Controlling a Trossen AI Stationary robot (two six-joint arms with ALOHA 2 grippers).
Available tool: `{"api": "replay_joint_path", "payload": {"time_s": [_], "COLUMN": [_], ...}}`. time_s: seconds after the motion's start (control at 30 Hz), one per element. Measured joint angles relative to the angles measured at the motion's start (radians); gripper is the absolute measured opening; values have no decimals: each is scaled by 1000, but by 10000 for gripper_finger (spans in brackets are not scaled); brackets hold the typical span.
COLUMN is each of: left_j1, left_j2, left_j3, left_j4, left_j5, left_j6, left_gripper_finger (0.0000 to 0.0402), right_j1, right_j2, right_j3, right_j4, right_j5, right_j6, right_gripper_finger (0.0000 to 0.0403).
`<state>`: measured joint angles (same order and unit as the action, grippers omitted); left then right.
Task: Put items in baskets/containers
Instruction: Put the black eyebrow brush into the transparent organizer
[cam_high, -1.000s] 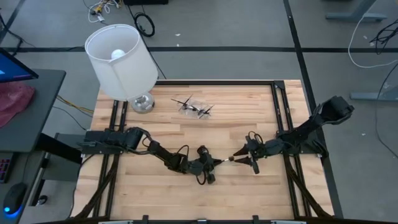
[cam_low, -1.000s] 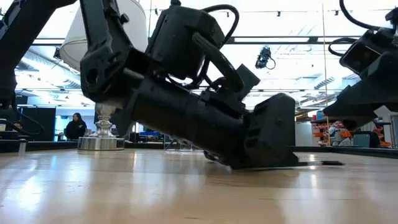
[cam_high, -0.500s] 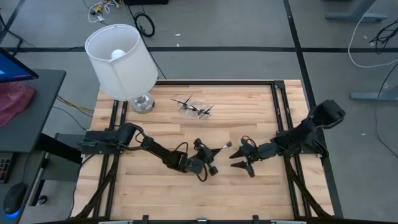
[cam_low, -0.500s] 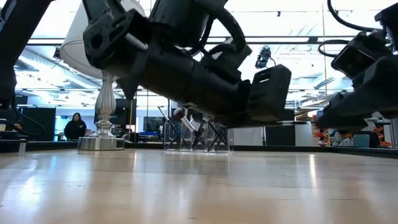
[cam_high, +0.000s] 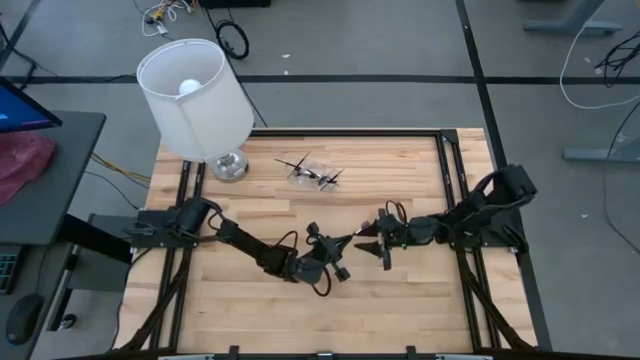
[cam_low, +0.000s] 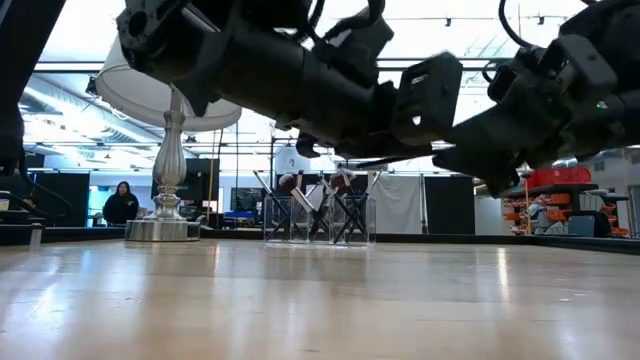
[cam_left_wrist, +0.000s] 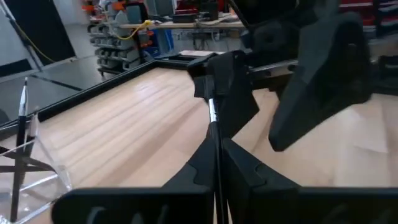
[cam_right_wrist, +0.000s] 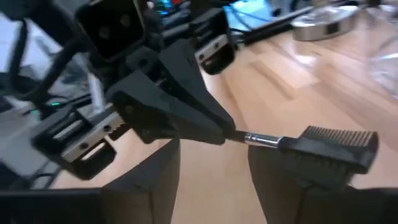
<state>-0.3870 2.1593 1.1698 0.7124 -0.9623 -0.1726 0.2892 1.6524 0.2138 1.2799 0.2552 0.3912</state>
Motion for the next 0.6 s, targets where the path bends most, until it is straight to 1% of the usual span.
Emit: {"api": "replay_joint_path", "payload": {"time_s": [0.07,0.17,0.2,0.33,0.43,0.53,0.6], "left_j1": [-5,-11,-11,-12,-11,-11,-16], "left_j2": [-2,1,1,0,0,0,0], "left_j3": [1,1,1,1,1,1,1], "left_j4": [6,9,13,37,36,-9,-44], "left_j5": [-4,28,38,57,55,53,49], "left_j6": [0,3,3,2,3,3,-4], "left_gripper_finger": [10,2,2,1,1,1,1], "right_j1": [-16,-44,-51,-81,-88,-88,-89], "right_j2": [1,-2,-2,-1,-1,-1,-1], "right_j3": [0,6,5,12,27,29,29], "right_j4": [27,71,68,76,32,-18,-63], "right_j5": [-39,-36,-38,-111,-149,-188,-186], "right_j6": [-6,-8,-8,-3,-11,-105,-163], "right_gripper_finger": [187,178,175,165,143,113,104]}}
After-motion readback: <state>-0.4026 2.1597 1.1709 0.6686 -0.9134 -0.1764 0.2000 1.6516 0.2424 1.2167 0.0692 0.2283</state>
